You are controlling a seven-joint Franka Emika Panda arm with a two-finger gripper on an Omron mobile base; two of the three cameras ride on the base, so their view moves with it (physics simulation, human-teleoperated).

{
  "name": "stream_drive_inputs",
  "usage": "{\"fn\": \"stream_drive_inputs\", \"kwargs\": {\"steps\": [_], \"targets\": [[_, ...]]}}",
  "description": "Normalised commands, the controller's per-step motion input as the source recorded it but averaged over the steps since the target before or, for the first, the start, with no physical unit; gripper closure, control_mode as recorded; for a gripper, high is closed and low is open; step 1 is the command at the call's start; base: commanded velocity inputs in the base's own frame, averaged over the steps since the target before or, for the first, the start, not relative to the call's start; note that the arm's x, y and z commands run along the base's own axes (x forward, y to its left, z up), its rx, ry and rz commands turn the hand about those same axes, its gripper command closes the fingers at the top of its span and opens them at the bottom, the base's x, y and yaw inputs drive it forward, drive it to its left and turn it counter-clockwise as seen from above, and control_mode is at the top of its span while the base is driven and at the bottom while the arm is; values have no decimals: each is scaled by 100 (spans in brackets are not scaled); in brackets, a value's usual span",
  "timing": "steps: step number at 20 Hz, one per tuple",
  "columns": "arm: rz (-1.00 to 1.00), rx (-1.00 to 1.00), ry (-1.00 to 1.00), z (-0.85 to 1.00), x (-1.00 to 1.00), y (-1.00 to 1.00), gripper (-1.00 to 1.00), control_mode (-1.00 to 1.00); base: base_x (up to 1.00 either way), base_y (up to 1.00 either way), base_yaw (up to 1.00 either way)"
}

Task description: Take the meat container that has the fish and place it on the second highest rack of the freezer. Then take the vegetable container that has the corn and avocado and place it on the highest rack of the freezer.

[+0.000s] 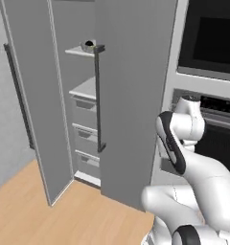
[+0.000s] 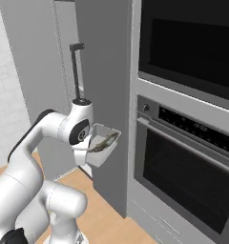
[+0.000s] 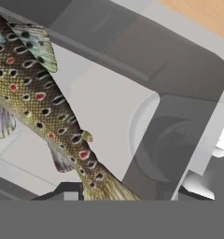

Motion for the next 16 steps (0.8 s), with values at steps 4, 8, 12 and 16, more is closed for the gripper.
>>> {"fn": "stream_drive_inputs", "kwargs": {"steps": [4, 8, 12, 16], "targets": [[0, 0, 0, 0, 0, 0, 100, 100, 40, 100, 22], [0, 0, 0, 0, 0, 0, 100, 100, 86, 100, 4], [0, 0, 0, 0, 0, 0, 100, 100, 71, 100, -3], [0, 0, 0, 0, 0, 0, 100, 100, 40, 83, -40]]}}
